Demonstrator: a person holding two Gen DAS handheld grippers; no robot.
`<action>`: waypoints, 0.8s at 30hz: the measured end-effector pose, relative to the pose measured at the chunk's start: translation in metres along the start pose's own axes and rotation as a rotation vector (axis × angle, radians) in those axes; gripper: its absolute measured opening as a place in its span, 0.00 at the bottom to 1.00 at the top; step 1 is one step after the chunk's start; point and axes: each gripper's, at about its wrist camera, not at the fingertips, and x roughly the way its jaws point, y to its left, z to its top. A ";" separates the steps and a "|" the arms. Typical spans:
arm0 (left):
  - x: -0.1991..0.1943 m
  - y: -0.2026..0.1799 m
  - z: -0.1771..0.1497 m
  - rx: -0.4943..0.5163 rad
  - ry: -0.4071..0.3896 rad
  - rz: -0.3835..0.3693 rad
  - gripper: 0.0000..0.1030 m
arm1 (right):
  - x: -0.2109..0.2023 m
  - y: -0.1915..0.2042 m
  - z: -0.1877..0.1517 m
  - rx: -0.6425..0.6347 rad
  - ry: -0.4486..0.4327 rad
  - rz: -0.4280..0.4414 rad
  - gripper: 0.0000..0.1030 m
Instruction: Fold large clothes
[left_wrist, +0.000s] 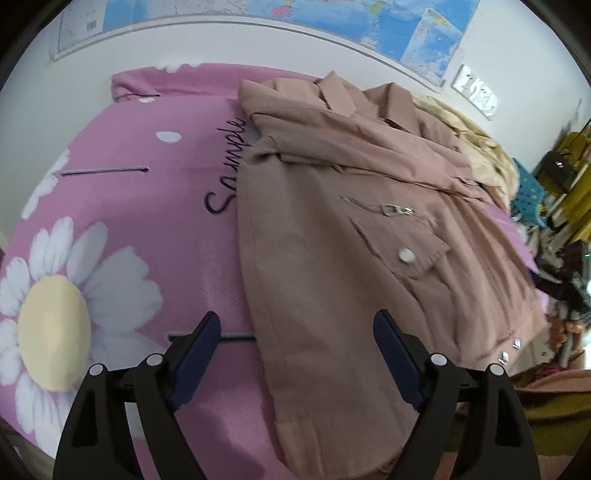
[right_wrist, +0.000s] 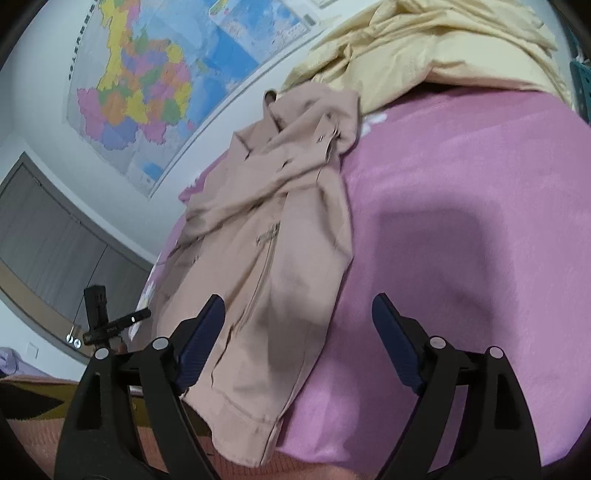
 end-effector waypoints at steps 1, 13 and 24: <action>-0.001 0.000 -0.001 -0.006 0.001 -0.013 0.80 | 0.003 0.002 -0.003 -0.005 0.018 0.009 0.79; -0.006 -0.006 -0.020 -0.036 0.052 -0.293 0.81 | 0.018 0.028 -0.029 -0.070 0.128 0.109 0.80; 0.013 -0.024 0.005 -0.032 0.056 -0.278 0.75 | 0.044 0.051 -0.026 -0.100 0.114 0.160 0.76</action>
